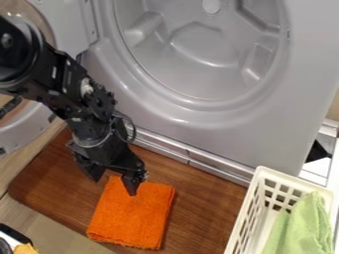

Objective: Move the towel from the wooden table and it in the washing machine

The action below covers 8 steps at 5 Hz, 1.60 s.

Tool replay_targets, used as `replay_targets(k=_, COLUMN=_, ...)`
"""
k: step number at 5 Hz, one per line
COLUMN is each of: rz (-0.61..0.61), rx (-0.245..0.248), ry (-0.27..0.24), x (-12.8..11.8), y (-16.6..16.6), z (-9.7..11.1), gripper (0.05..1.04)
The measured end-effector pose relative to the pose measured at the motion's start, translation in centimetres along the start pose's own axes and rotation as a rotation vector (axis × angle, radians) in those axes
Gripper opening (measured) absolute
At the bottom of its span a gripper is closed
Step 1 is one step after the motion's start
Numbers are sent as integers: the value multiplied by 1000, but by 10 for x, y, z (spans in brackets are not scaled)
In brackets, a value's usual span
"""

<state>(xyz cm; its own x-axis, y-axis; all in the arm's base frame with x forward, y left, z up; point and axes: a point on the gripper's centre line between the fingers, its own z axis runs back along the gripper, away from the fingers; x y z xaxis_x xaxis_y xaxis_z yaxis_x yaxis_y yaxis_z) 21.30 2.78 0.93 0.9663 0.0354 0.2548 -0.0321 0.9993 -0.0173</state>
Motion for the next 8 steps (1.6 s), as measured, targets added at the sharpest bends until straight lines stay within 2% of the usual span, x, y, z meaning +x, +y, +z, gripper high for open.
replay_targets(k=1, rz=6, rx=-3, ry=20, x=-4, y=0, z=-4, gripper=999)
replay_targets(k=4, rz=-35, rx=-7, ry=77, x=-13, y=-12, z=-63, gripper=999)
replay_targets(k=5, rz=-58, rx=8, ry=110, x=-16, y=-15, z=-80, gripper=999)
replay_targets(k=6, rz=-67, rx=53, ry=106, x=-15, y=-15, z=-90, gripper=965)
replay_targets(k=8, rz=-87, rx=79, ry=90, x=-12, y=-17, z=-88, gripper=522)
